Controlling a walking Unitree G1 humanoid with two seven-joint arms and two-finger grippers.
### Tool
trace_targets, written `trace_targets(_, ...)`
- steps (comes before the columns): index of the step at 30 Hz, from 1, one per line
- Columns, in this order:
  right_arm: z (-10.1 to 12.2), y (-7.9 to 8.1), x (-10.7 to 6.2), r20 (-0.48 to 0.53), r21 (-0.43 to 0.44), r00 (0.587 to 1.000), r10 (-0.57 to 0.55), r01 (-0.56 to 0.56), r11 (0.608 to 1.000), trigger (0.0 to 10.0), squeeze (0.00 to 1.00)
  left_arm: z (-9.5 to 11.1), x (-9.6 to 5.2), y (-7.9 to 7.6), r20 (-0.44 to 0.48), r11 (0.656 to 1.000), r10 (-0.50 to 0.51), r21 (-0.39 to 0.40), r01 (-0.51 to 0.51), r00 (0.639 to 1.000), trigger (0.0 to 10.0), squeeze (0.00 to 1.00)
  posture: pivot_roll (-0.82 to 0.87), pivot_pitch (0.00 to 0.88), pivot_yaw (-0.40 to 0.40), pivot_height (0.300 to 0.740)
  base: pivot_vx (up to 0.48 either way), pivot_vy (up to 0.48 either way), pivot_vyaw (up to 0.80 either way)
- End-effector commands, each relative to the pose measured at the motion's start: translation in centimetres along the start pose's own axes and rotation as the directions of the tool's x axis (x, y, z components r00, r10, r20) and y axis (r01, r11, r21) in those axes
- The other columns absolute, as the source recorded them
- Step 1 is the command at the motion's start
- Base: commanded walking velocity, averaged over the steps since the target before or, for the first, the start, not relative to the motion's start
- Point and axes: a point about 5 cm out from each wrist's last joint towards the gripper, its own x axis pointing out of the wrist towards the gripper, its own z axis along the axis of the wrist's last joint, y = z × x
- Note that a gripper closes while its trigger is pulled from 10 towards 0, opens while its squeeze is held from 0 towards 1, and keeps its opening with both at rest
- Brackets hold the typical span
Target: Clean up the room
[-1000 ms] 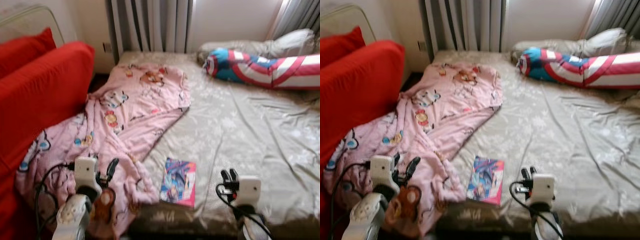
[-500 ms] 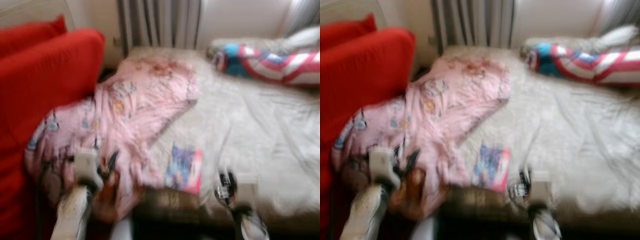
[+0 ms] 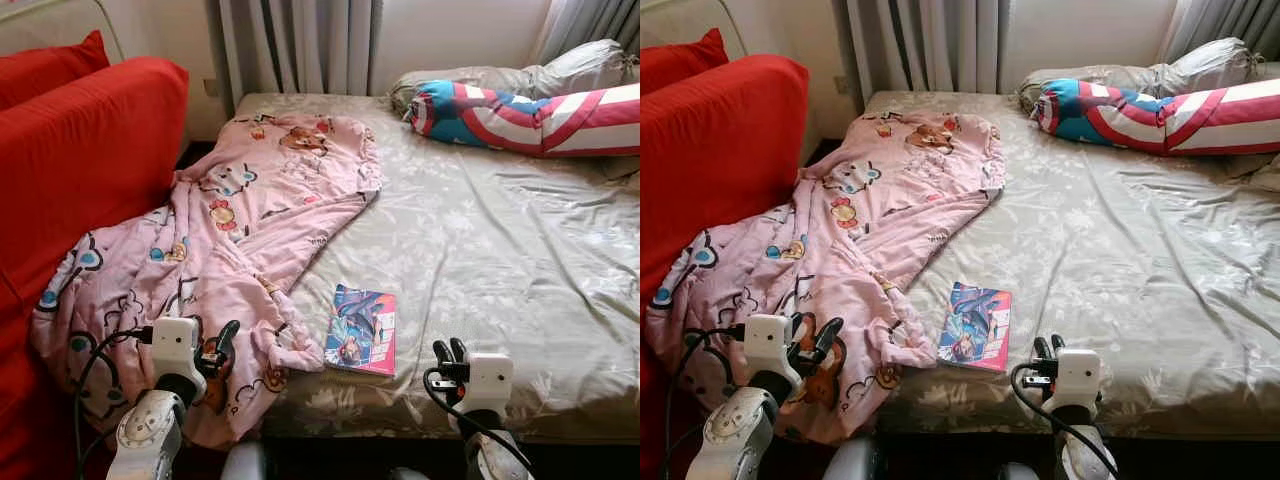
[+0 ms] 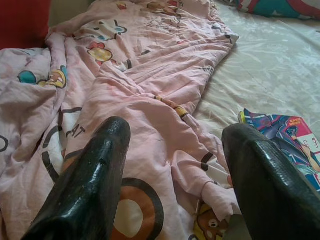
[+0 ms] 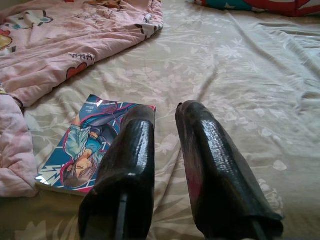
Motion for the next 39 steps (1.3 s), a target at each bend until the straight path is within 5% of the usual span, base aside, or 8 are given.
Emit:
trace_targets(1, -0.04, -0.15, -0.08, 0.001, 0.004, 1.0, -0.005, 0.005, 1.0, 10.0, 0.0, 0.38, 0.09, -0.02, 0.011, 1.0, -0.004, 0.014, 0.004, 1.0, 10.0, 0.0, -0.09, 0.05, 0.002, 0.647, 0.0, 0.0, 0.0)
trace_targets(39, -0.18, 0.07, 0.1, -0.009, 0.005, 1.0, -0.005, 0.005, 1.0, 10.0, 0.0, 0.29, 0.16, -0.22, 0.006, 1.0, -0.013, 0.018, 0.013, 1.0, 10.0, 0.0, -0.09, 0.05, 0.003, 0.617, 0.0, 0.0, 0.0)
